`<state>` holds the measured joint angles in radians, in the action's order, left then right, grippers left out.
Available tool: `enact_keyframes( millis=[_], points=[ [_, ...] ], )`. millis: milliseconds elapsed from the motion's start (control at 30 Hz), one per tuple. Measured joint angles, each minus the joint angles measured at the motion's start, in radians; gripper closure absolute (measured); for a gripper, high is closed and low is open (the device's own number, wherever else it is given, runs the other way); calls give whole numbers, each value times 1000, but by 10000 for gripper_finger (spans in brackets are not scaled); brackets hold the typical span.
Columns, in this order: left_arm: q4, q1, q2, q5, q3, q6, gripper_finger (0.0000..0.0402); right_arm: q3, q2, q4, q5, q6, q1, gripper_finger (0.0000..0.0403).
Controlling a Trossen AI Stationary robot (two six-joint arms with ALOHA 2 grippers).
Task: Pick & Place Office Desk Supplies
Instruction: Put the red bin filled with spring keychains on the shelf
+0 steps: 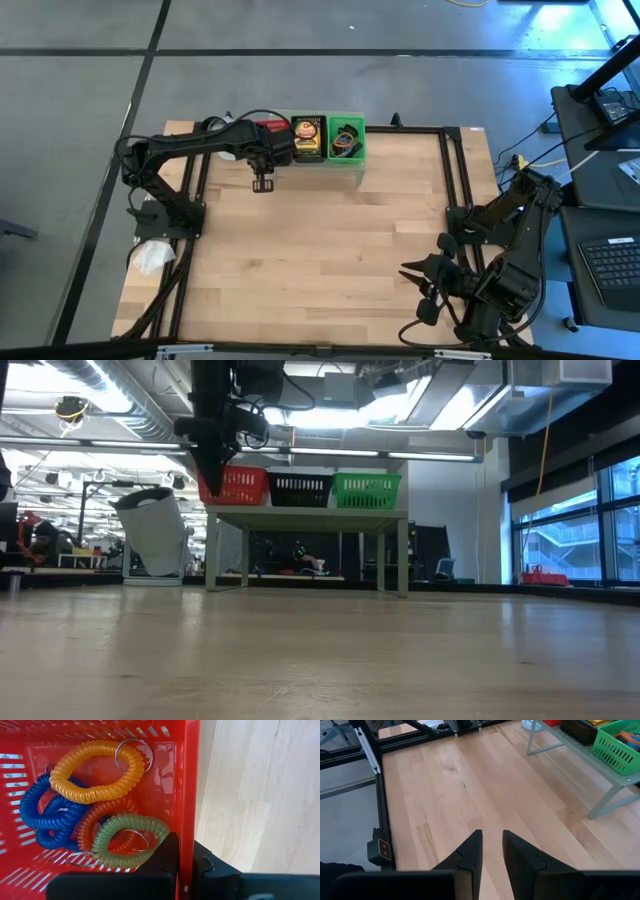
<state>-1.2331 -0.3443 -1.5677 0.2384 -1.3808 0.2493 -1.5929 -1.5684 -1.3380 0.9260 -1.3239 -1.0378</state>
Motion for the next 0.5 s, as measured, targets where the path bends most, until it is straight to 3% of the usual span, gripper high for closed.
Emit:
enact_keyframes(
  millis=[500],
  points=[
    [0, 0, 0, -8, 0, -2, 380, 0, 0, 0, 0, 0, 0, 327]
  ],
)
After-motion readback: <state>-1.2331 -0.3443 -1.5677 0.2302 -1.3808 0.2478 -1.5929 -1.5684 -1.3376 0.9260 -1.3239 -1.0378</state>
